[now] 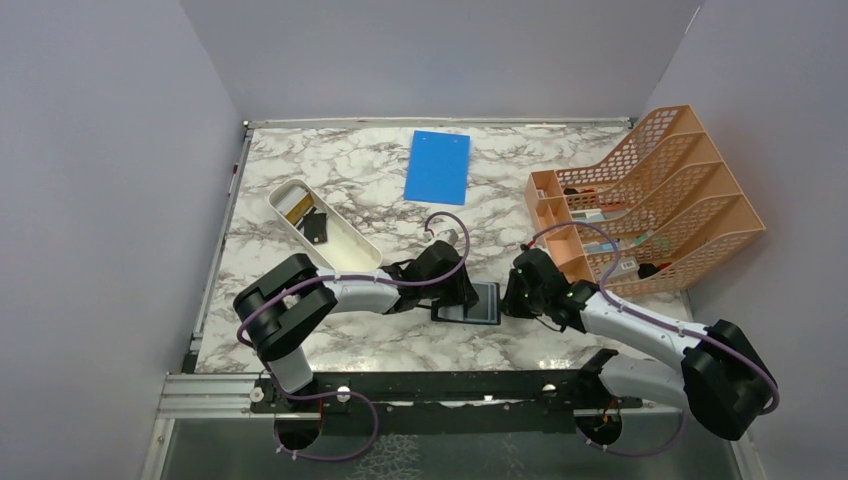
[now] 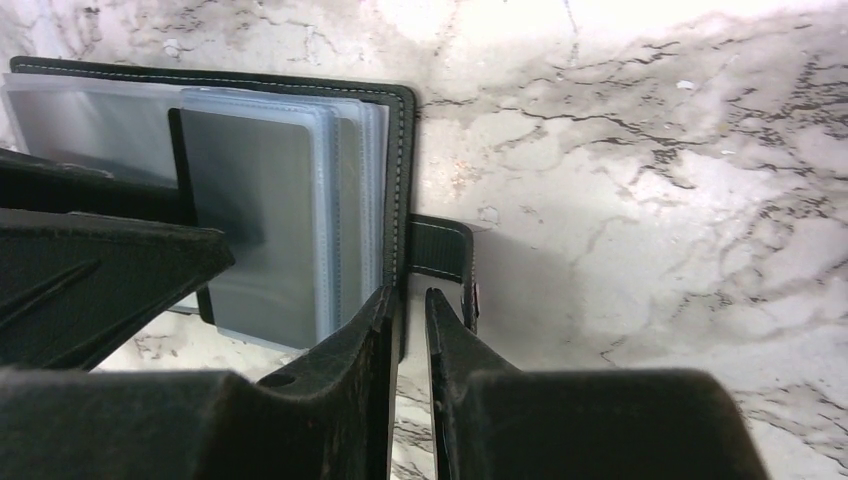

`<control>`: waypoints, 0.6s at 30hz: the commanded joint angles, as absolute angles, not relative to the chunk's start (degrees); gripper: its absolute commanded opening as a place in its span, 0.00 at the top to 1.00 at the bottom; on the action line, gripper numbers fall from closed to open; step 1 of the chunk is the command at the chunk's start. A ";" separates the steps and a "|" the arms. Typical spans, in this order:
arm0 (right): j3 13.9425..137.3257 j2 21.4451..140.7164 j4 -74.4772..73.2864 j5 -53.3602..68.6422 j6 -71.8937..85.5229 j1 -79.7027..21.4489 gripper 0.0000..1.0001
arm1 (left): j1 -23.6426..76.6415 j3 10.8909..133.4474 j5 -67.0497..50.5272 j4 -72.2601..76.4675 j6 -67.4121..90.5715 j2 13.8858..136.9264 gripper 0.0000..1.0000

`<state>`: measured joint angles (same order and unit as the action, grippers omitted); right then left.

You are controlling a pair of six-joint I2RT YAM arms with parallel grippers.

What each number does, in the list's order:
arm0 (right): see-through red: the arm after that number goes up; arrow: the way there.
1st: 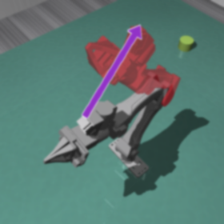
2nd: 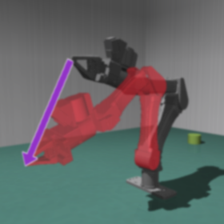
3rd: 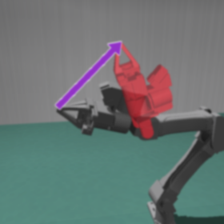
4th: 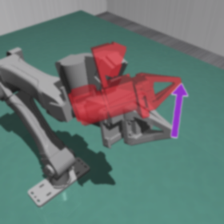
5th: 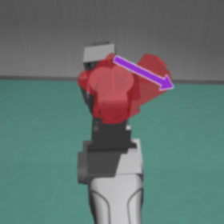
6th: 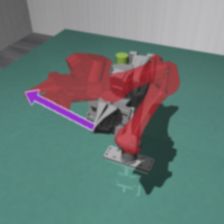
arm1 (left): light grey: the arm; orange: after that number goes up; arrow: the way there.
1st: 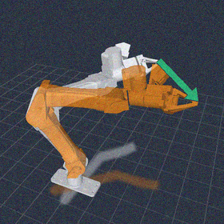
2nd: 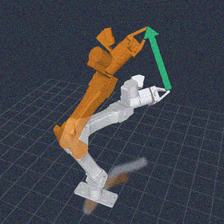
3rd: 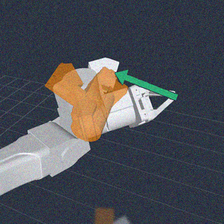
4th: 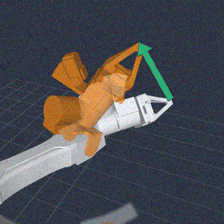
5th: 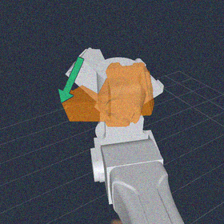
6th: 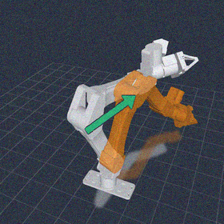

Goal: Put the credit cards into the card holder
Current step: Insert the credit card into the card holder.

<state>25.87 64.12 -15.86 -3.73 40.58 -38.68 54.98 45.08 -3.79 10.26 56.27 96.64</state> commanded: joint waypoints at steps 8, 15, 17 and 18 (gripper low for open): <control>26.30 68.25 -13.42 -4.91 41.60 -39.11 0.82 | 55.54 47.01 -5.21 9.71 55.41 96.36 0.72; 26.01 69.99 -10.36 -1.54 41.31 -39.11 0.82 | 56.07 47.37 -5.94 10.35 55.81 97.12 0.79; 25.85 70.28 -9.86 -1.02 41.16 -39.11 0.82 | 56.07 47.46 -6.12 10.44 55.81 97.12 0.77; 25.84 70.42 -9.91 -1.05 41.28 -39.16 0.82 | 56.12 47.57 -6.15 10.37 55.72 97.12 0.74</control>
